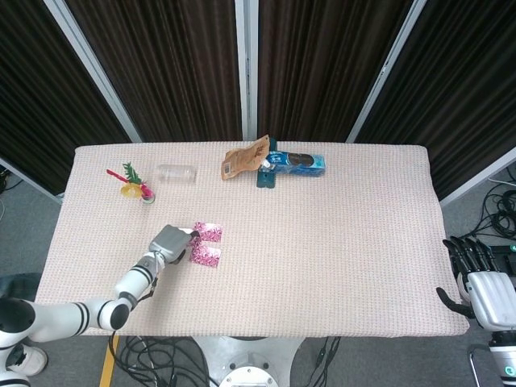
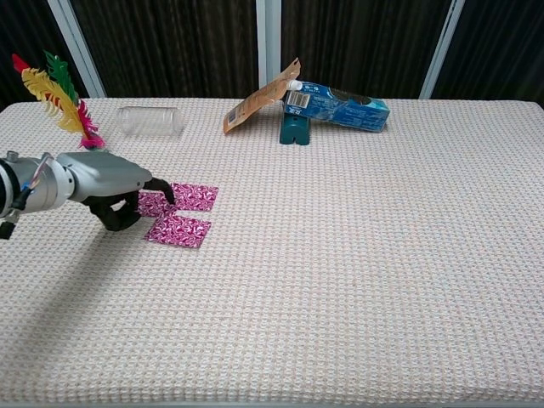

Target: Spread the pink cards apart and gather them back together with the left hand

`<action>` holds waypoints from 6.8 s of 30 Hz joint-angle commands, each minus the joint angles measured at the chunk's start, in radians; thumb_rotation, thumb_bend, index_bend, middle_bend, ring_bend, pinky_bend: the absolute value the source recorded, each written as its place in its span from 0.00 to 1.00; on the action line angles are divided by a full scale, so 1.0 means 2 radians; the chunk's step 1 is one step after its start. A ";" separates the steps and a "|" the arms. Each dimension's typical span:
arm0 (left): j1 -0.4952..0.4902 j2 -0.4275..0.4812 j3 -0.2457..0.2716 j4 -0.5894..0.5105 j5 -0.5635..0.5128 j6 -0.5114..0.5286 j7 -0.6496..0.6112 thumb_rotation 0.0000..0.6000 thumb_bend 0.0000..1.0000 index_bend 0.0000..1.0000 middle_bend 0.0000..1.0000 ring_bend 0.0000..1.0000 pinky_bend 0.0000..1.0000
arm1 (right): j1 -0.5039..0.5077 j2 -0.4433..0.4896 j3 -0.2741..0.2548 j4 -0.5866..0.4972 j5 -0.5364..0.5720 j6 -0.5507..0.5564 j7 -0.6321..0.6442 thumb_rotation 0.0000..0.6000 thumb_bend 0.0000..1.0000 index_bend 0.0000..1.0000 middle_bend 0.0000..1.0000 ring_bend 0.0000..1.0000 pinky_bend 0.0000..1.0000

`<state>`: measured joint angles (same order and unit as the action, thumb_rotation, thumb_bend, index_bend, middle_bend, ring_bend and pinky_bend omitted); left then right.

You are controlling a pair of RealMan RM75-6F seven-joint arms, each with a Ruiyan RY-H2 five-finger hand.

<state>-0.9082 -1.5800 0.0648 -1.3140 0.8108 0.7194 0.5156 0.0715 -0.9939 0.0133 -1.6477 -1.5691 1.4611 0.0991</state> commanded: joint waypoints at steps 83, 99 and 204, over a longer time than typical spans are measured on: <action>-0.028 -0.140 -0.114 0.143 -0.103 0.026 0.067 1.00 0.25 0.38 0.89 0.91 0.99 | 0.003 -0.001 0.002 0.018 0.020 -0.019 0.011 0.95 0.19 0.10 0.07 0.00 0.00; -0.018 -0.141 -0.118 0.147 -0.087 0.032 0.055 1.00 0.25 0.48 0.90 0.91 0.99 | 0.004 0.000 0.002 0.015 0.020 -0.020 0.007 0.96 0.18 0.09 0.07 0.00 0.00; 0.038 -0.059 -0.095 -0.017 -0.209 0.154 0.133 1.00 0.25 0.37 0.89 0.91 0.98 | 0.014 -0.007 0.001 0.022 0.010 -0.026 0.016 0.96 0.18 0.10 0.07 0.00 0.00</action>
<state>-0.8386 -1.6926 -0.1302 -1.3560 0.3959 1.0327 0.7840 0.0983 -1.0073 0.0158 -1.6028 -1.5485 1.4095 0.1317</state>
